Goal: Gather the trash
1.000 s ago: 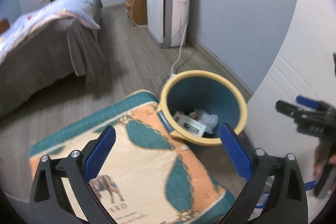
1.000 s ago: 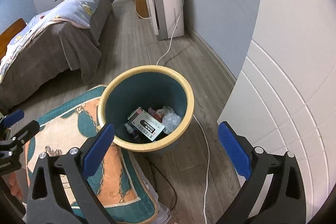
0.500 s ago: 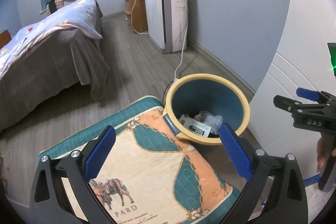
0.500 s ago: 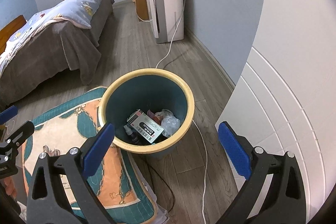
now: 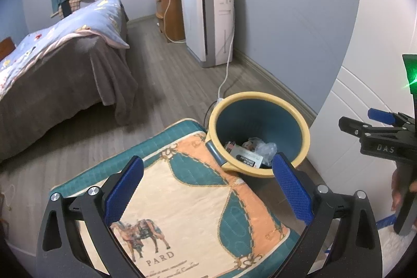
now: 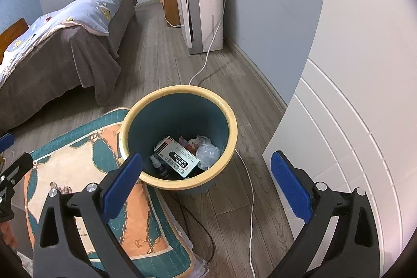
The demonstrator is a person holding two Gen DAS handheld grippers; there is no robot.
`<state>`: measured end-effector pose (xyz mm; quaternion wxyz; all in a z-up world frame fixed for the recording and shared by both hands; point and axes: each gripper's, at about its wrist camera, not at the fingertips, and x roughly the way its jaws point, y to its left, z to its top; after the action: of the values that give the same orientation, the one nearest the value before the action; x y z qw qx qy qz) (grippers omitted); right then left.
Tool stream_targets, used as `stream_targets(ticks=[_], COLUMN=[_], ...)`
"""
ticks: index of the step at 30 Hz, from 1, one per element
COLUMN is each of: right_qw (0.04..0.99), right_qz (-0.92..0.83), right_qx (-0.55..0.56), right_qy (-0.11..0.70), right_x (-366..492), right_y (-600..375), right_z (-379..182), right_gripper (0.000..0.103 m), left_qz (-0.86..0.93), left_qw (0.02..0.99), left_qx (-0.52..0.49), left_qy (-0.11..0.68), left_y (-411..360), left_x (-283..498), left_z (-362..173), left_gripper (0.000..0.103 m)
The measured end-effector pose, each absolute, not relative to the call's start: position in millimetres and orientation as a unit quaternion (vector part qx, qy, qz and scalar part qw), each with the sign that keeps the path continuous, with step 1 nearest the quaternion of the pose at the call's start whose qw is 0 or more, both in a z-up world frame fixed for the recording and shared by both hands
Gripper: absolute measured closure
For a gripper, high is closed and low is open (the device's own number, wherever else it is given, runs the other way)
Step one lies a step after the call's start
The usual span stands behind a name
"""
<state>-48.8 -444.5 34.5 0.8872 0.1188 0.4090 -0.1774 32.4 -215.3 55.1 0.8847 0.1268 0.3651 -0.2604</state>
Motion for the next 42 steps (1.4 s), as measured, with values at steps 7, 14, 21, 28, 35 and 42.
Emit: stream_targets(ticks=[7, 14, 21, 28, 35, 42], right_qw=[0.888, 0.889, 0.89, 0.889, 0.889, 0.888], right_qz=[-0.181, -0.184, -0.185, -0.185, -0.184, -0.185], right_qx=[0.116, 0.11, 0.104, 0.103, 0.103, 0.105], right_qy=[0.405, 0.404, 0.404, 0.406, 0.406, 0.408], right_x=[-49.4, -50.1, -49.7, -49.6, -49.1, -49.6], right_y=[-440.8, -438.8, -438.6, -437.8, -438.4, -437.2], right_z=[35.9, 37.6, 38.8, 39.5, 39.3, 37.9], right_gripper=[0.006, 0.006, 0.006, 0.006, 0.006, 0.006], left_qz=[-0.259, -0.259, -0.259, -0.258, -0.259, -0.258], left_qw=[0.886, 0.886, 0.886, 0.887, 0.887, 0.887], left_qx=[0.129, 0.128, 0.128, 0.13, 0.13, 0.131], left_qy=[0.363, 0.362, 0.362, 0.36, 0.359, 0.36], left_y=[-211.5, -210.5, -210.3, -209.1, -208.8, -209.2], left_x=[31.7, 31.4, 31.4, 29.7, 29.4, 29.2], left_z=[57.4, 59.0, 58.9, 61.4, 61.7, 61.5], left_gripper=[0.005, 0.005, 0.005, 0.005, 0.005, 0.005])
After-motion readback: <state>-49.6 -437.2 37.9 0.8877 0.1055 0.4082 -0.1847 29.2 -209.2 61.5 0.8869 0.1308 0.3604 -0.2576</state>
